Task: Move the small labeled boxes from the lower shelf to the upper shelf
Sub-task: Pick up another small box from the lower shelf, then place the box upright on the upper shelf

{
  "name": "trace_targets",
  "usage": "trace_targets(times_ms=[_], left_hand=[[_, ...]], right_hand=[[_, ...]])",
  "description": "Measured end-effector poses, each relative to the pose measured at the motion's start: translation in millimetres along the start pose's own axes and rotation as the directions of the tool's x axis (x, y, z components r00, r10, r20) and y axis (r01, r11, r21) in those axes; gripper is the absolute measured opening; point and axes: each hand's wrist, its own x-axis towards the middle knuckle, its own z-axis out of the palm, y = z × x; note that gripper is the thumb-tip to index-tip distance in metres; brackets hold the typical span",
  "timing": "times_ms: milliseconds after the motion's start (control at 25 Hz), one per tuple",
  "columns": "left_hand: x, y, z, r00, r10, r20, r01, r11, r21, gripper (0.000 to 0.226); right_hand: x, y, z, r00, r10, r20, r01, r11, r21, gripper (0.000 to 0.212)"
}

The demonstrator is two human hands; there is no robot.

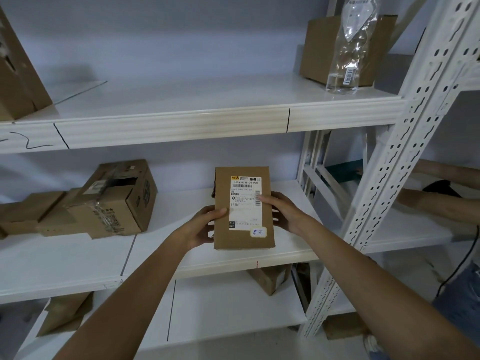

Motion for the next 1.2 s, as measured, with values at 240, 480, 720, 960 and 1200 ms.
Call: trace_targets(times_ms=[240, 480, 720, 960, 1200], left_hand=[[-18.0, -8.3, -4.0, 0.999, -0.005, -0.051, 0.004, 1.0, -0.011, 0.11], [-60.1, -25.9, -36.6, 0.989, -0.001, -0.15, -0.004, 0.999, -0.033, 0.112], [-130.0, -31.3, -63.2, 0.977, 0.048, -0.208, -0.061, 0.997, -0.053, 0.112], [-244.9, -37.8, -115.0, 0.959, 0.121, -0.257, -0.135, 0.99, -0.038, 0.093], [-383.1, -62.8, -195.9, 0.914, 0.156, -0.376, -0.195, 0.979, -0.067, 0.091]], right_hand=[[-3.1, 2.3, 8.4, 1.0, -0.012, 0.019, 0.011, 1.0, 0.024, 0.056], [-4.6, 16.6, 50.7, 0.99, 0.017, 0.137, -0.014, 1.0, -0.019, 0.056], [-35.1, 22.5, 109.6, 0.981, -0.007, 0.193, 0.016, 0.999, -0.045, 0.059], [-93.1, 30.6, 218.7, 0.967, -0.062, 0.246, 0.085, 0.993, -0.084, 0.056], [-160.2, 59.2, 368.4, 0.94, -0.049, 0.338, 0.098, 0.987, -0.13, 0.033]])
